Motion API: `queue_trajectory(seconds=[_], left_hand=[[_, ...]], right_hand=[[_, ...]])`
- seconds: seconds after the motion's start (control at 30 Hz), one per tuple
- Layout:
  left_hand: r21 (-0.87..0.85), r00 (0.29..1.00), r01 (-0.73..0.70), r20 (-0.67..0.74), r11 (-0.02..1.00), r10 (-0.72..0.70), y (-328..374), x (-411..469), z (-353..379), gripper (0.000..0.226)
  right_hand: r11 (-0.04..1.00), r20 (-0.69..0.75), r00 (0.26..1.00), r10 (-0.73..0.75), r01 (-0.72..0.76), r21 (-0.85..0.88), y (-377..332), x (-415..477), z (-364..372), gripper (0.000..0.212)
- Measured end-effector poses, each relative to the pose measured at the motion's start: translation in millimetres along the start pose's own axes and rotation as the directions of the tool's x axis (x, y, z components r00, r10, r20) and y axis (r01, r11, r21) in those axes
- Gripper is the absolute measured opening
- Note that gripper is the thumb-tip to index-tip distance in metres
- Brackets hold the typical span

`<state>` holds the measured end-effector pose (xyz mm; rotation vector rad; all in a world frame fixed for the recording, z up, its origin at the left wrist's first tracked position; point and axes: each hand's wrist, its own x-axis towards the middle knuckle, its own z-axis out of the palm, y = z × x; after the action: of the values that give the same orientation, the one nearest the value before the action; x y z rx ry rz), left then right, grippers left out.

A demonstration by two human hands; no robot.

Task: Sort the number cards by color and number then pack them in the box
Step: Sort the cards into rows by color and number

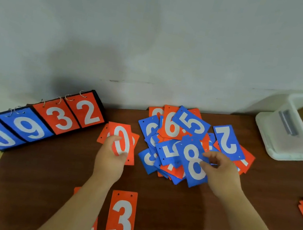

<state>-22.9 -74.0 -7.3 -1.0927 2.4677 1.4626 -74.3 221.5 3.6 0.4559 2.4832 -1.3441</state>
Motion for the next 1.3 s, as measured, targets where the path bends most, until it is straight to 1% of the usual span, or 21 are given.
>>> queue_trajectory(seconds=[0.07, 0.13, 0.17, 0.23, 0.3, 0.33, 0.4, 0.47, 0.53, 0.57, 0.6, 0.67, 0.7, 0.73, 0.8, 0.87, 0.93, 1.03, 1.17, 1.23, 1.3], left_hand=[[-0.023, 0.995, -0.031, 0.093, 0.999, 0.033, 3.7, -25.5, -20.2, 0.045], [0.012, 0.959, -0.072, 0.275, 0.997, 0.066, 5.2, -52.2, -37.9, 0.04], [0.026, 0.922, -0.076, 0.381, 0.997, 0.061, 6.4, -64.3, -45.6, 0.039], [0.029, 0.811, -0.071, 0.584, 0.997, 0.04, 12.2, -87.1, -57.2, 0.039], [0.059, 0.689, -0.102, 0.725, 0.993, 0.027, 19.9, -105.3, -63.3, 0.039], [0.08, 0.643, -0.136, 0.766, 0.988, 0.027, 23.5, -112.7, -64.7, 0.039], [0.079, 0.586, -0.215, 0.808, 0.973, 0.064, 31.1, -124.6, -65.4, 0.037], [0.073, 0.564, -0.268, 0.82, 0.961, 0.095, 36.9, -132.9, -64.9, 0.037], [0.059, 0.607, -0.269, 0.785, 0.961, 0.122, 40.2, -141.8, -62.5, 0.039], [0.028, 0.663, -0.241, 0.735, 0.97, 0.144, 41.0, -146.1, -59.2, 0.041], [-0.014, 0.748, -0.197, 0.644, 0.98, 0.159, 41.3, -150.8, -54.6, 0.042], [-0.095, 0.922, -0.1, 0.366, 0.99, 0.128, 40.7, -160.5, -41.4, 0.043], [-0.158, 0.967, -0.062, 0.233, 0.986, 0.098, 40.9, -166.9, -33.2, 0.041], [-0.237, 0.987, -0.027, 0.145, 0.971, 0.063, 39.3, -173.4, -22.9, 0.038], [-0.424, 0.997, 0.034, 0.081, 0.905, 0.0, 35.3, -189.7, -2.1, 0.034], [-0.58, 0.995, 0.091, 0.086, 0.81, -0.051, 32.8, -213.8, 18.5, 0.033], [-0.645, 0.991, 0.126, 0.117, 0.754, -0.065, 29.0, -242.7, 39.5, 0.037], [-0.614, 0.987, 0.145, 0.145, 0.776, -0.07, 26.0, -285.9, 63.1, 0.048], [-0.541, 0.997, 0.073, 0.058, 0.838, -0.05, 14.6, -316.1, 70.9, 0.07], [-0.468, 1.0, 0.024, 0.019, 0.884, -0.017, 8.2, -320.2, 64.2, 0.074], [-0.42, 1.0, -0.018, -0.021, 0.907, 0.01, 2.7, -319.7, 52.2, 0.071]], right_hand=[[0.966, 0.032, 0.998, 0.054, -0.061, 0.252, -6.3, -26.9, -3.3, 0.017], [0.88, 0.103, 0.99, 0.1, -0.136, 0.455, -13.0, -54.1, -1.9, 0.02], [0.827, 0.144, 0.984, 0.107, -0.169, 0.536, -16.0, -66.5, 0.4, 0.021], [0.735, 0.212, 0.971, 0.114, -0.226, 0.64, -19.9, -88.3, 5.7, 0.019], [0.706, 0.272, 0.955, 0.114, -0.271, 0.655, -18.8, -105.5, 10.8, 0.018], [0.734, 0.282, 0.953, 0.109, -0.268, 0.623, -15.0, -112.3, 12.8, 0.018], [0.782, 0.304, 0.948, 0.098, -0.263, 0.566, -6.4, -123.4, 13.3, 0.018], [0.774, 0.331, 0.938, 0.105, -0.286, 0.565, 0.9, -133.3, 8.9, 0.017], [0.775, 0.314, 0.943, 0.113, -0.281, 0.566, 7.4, -143.2, -0.2, 0.015], [0.784, 0.282, 0.952, 0.115, -0.261, 0.562, 10.9, -148.0, -5.7, 0.015], [0.799, 0.238, 0.964, 0.121, -0.237, 0.552, 15.5, -152.1, -10.9, 0.014], [0.833, 0.159, 0.98, 0.119, -0.186, 0.521, 25.0, -160.4, -19.4, 0.015], [0.848, 0.144, 0.983, 0.111, -0.169, 0.503, 29.2, -165.5, -22.8, 0.015], [0.862, 0.135, 0.985, 0.104, -0.158, 0.482, 33.9, -170.9, -25.4, 0.015], [0.875, 0.092, 0.99, 0.105, -0.136, 0.465, 43.2, -180.0, -31.0, 0.015], [0.859, 0.029, 0.992, 0.125, -0.122, 0.497, 51.6, -187.1, -40.8, 0.014], [0.853, -0.006, 0.992, 0.129, -0.108, 0.511, 59.1, -194.3, -54.0, 0.013], [0.894, -0.017, 0.996, 0.09, -0.073, 0.442, 74.5, -204.3, -70.6, 0.012], [0.941, 0.047, 0.998, 0.033, -0.047, 0.335, 85.0, -215.2, -83.8, 0.012], [0.952, 0.079, 0.997, 0.008, -0.032, 0.304, 82.4, -220.6, -82.2, 0.011], [0.962, 0.108, 0.994, -0.036, 0.005, 0.275, 76.5, -227.3, -75.3, 0.01]])
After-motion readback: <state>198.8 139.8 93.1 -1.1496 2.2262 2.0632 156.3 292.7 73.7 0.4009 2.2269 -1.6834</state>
